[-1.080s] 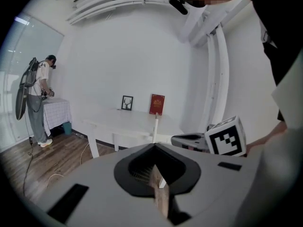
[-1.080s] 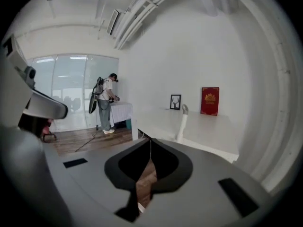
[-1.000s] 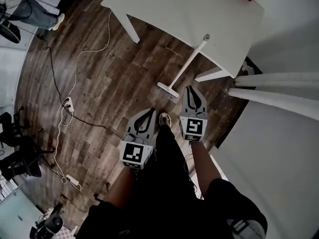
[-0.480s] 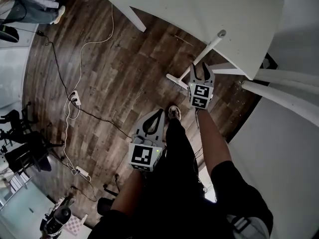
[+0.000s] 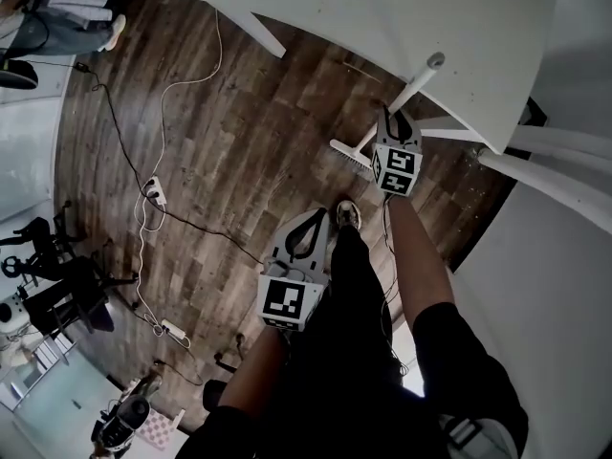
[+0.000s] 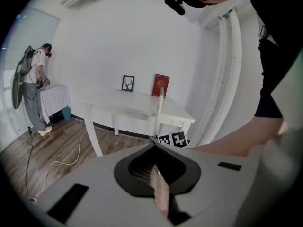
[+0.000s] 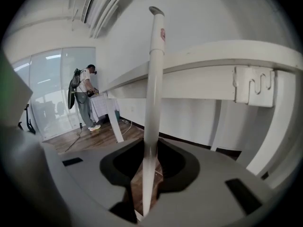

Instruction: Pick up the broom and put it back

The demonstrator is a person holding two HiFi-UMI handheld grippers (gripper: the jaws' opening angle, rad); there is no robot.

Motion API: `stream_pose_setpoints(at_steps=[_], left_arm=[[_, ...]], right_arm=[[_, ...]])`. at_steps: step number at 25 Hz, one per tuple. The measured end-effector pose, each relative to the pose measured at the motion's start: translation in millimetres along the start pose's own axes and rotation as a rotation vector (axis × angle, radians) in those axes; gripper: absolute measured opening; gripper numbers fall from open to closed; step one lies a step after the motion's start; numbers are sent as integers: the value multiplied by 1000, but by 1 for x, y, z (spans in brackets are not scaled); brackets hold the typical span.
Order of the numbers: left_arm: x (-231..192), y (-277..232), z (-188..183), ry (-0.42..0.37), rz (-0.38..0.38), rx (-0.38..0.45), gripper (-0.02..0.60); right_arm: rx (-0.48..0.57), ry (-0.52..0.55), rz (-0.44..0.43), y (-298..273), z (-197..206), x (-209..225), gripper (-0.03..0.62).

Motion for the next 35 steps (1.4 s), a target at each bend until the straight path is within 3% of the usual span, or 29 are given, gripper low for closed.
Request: stream_pose_setpoints(at_steps=[6,13,19,23,30,35], left_arm=[[1,21,15,11,1,-24,0],[3,67,20,29,-30,11,0],[-12,123,-11,16,-109,131,0],[-16,183,-59,-21,-131,284,0],[-31,259,-121,-96,-170,459,0],[-27,312,-130,-119,-185,513,0]], right_arm=[[47,18,-59,34,-3,-21,100],[172,166,-175,113,-50,-82,98],[347,301,-238,189,-137,-123,98],[430,320,-286,263,-210,-158,98],[407,215,-333,348,-270,-205,100],[404,141,-381,408,-288,-239,100]])
Point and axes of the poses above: the fingertips, and each gripper's own axes: y backward along the fingers, x to its right, z out of its underside, the point moved 1 cm from there along y, backward along the fingers, and after that the axes turned 10 degrees about z, right-handed, at the moved point
